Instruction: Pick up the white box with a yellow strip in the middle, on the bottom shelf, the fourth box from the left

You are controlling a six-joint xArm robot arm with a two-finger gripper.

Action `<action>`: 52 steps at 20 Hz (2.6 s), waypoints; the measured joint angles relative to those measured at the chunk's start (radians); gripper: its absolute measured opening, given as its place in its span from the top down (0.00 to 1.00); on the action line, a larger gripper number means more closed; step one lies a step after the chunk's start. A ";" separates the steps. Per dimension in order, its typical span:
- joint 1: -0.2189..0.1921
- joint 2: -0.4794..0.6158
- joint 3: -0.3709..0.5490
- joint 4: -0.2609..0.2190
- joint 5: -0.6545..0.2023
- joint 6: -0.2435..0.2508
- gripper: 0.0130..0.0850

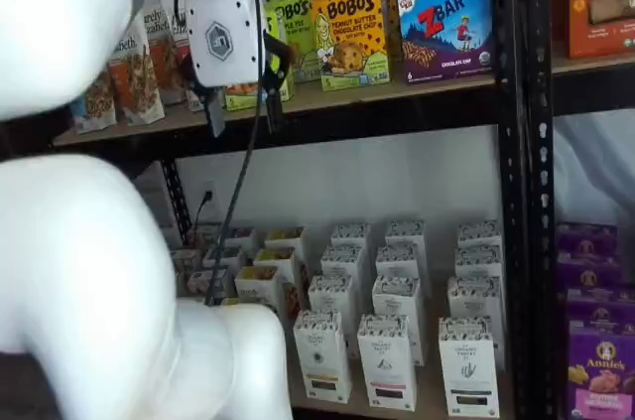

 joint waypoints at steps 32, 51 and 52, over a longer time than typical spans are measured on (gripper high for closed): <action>0.191 0.181 0.415 -0.165 -0.628 0.230 0.00; 0.182 0.575 0.453 -0.123 -1.103 0.226 0.00; 0.187 0.596 0.451 -0.122 -1.117 0.230 0.00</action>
